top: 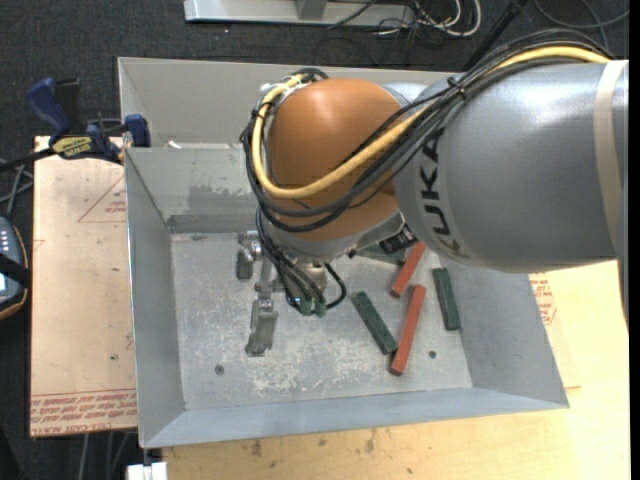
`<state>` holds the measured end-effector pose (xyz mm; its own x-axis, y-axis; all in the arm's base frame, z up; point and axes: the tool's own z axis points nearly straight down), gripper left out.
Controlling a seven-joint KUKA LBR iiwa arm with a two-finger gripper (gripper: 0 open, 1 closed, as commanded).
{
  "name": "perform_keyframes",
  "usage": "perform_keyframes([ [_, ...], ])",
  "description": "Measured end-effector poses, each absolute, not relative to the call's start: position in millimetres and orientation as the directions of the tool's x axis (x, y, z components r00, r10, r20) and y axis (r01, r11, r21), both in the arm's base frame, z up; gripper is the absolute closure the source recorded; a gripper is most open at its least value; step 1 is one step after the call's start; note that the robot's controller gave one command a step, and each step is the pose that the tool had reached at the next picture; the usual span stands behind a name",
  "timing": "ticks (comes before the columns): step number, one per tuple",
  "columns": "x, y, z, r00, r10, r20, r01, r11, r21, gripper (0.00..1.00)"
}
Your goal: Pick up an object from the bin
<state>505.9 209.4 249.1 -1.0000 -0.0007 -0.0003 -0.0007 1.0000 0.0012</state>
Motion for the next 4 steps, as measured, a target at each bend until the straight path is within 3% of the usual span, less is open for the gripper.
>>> perform_keyframes([
  [1, 507.5, 178.7, 196.5, -0.999, -0.049, -0.006, -0.049, 0.999, 0.003, 0.00],
  [2, 511.3, 160.5, 127.9, -0.997, -0.072, -0.004, -0.072, 0.997, 0.002, 0.00],
  [3, 482.4, 126.0, 106.3, -1.000, -0.018, 0.003, -0.018, 1.000, 0.001, 0.00],
  [4, 488.3, 105.5, 100.2, -0.980, -0.197, 0.000, -0.197, 0.980, 0.001, 0.00],
])
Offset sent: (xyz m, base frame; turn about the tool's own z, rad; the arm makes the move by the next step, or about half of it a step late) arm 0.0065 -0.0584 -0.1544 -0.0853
